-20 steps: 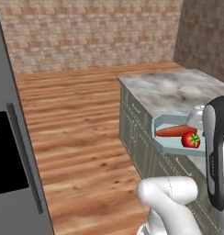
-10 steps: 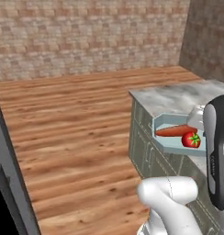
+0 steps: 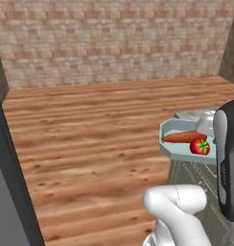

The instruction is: Take the tomato and carrot out of the freezer and place them in the tupperware container on the counter. Then put the tupperware containing the vegetables back in the freezer.

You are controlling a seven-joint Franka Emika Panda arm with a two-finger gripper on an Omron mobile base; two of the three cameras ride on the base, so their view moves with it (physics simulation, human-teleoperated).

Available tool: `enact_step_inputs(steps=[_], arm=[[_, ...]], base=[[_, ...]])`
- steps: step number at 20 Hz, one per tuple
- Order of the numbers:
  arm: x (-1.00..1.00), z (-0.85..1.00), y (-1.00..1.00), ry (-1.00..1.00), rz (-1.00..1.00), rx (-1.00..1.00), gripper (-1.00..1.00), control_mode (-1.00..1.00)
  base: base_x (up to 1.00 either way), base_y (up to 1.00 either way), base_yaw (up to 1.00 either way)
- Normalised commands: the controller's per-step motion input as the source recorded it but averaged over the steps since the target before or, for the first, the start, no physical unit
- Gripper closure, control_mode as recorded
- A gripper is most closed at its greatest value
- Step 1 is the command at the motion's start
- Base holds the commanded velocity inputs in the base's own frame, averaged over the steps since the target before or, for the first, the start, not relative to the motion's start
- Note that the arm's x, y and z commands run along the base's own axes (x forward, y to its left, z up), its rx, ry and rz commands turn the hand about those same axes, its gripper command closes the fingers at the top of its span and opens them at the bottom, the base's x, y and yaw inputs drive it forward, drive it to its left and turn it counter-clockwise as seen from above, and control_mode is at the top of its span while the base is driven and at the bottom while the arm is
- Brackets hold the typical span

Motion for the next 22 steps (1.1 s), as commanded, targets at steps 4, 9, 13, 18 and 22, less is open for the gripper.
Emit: enact_step_inputs(steps=[4,9,13,18,22], arm=[[0.0,0.0,0.0,0.0,0.0,0.0,1.0,1.0],[0.0,0.0,0.0,0.0,0.0,0.0,1.0,1.0],[0.0,0.0,0.0,0.0,0.0,0.0,1.0,1.0],[0.0,0.0,0.0,0.0,0.0,0.0,1.0,1.0],[0.0,0.0,0.0,0.0,0.0,0.0,1.0,1.0]], base=[[0.98,0.63,0.45],[0.6,0.52,0.62],[0.23,0.51,0.67],[0.04,0.46,0.68],[0.0,0.3,0.65]])
